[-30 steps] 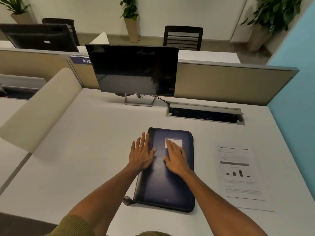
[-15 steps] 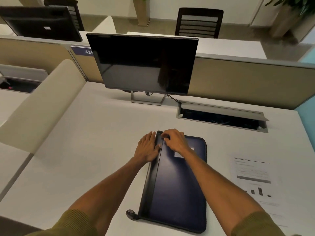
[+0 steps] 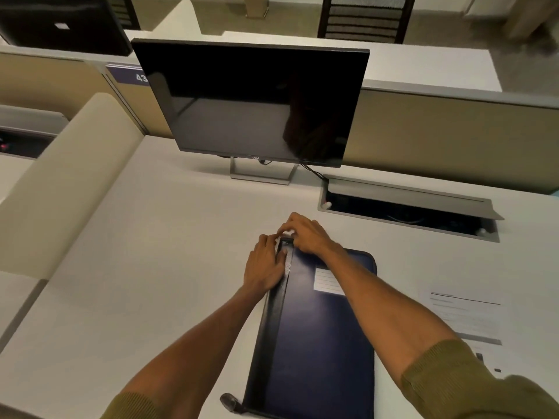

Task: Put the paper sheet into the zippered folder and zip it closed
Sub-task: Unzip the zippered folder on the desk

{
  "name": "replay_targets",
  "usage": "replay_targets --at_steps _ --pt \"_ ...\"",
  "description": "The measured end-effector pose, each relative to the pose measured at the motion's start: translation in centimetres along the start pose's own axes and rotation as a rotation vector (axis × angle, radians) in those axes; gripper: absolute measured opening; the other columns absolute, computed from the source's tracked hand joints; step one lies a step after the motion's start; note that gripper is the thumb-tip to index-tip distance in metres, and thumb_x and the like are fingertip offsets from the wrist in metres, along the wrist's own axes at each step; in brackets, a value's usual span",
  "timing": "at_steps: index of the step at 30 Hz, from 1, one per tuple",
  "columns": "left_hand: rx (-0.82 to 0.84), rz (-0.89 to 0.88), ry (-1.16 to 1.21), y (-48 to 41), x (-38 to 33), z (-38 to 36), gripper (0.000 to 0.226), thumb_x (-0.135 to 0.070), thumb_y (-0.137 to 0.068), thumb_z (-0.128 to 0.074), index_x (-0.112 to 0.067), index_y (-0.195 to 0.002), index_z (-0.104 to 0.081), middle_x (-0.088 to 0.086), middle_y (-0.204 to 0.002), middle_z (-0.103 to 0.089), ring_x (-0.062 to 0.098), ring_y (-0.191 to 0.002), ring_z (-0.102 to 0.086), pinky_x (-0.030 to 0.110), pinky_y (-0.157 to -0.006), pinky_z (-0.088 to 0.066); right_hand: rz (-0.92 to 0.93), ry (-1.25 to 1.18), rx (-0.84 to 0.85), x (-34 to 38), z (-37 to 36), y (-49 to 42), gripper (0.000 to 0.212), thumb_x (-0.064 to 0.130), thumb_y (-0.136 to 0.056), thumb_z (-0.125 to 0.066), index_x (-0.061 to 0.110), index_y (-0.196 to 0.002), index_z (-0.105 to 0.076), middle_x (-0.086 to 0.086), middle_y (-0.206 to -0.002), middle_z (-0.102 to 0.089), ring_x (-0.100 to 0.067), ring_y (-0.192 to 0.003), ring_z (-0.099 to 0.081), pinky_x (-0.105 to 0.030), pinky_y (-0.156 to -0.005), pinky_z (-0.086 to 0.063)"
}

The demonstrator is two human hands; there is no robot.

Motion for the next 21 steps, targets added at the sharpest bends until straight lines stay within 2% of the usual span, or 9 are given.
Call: replay_targets --at_steps 4,8,12,21 --pt "-0.006 0.061 0.087 -0.9 0.0 -0.3 0.044 -0.046 -0.112 -0.046 -0.02 -0.148 -0.049 0.002 -0.149 -0.051 0.025 -0.125 -0.066 0.046 -0.104 -0.059 0.029 0.014 0.03 -0.3 0.5 -1.0 0.028 0.006 -0.099 -0.066 0.019 -0.123 -0.072 -0.004 -0.129 -0.056 -0.024 -0.113 -0.06 -0.041 -0.099 -0.056" --pt "0.005 0.045 0.09 -1.4 -0.2 -0.6 0.036 -0.042 -0.112 -0.047 -0.022 -0.142 -0.051 0.004 -0.145 -0.052 0.026 -0.121 -0.066 0.047 -0.102 -0.059 0.049 0.036 0.017 -0.6 0.7 -1.3 0.017 0.008 -0.1 -0.065 0.017 -0.112 -0.073 -0.005 -0.124 -0.057 -0.025 -0.107 -0.062 -0.041 -0.092 -0.058" --pt "0.053 0.021 0.032 -2.0 -0.4 -0.5 0.032 -0.039 -0.113 -0.045 -0.023 -0.14 -0.049 0.006 -0.144 -0.05 0.031 -0.116 -0.066 0.053 -0.099 -0.059 0.091 0.085 0.021 -0.9 0.9 -1.2 0.014 0.009 -0.102 -0.062 0.015 -0.11 -0.072 -0.005 -0.119 -0.06 -0.026 -0.103 -0.063 -0.043 -0.09 -0.058" --pt "0.07 0.013 0.03 -2.4 -0.6 0.1 0.025 -0.033 -0.111 -0.048 -0.025 -0.135 -0.048 0.006 -0.141 -0.049 0.034 -0.113 -0.067 0.055 -0.098 -0.058 0.178 0.243 0.057 -2.4 1.6 0.3 0.013 0.009 -0.102 -0.062 0.017 -0.108 -0.07 -0.006 -0.114 -0.062 -0.025 -0.103 -0.06 -0.042 -0.09 -0.057"
Point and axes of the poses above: each hand's wrist, its own y-axis away from the middle knuckle, its own z-axis out of the back of the hand, x = y × z, the point moved 3 cm from there along -y, towards the middle knuckle
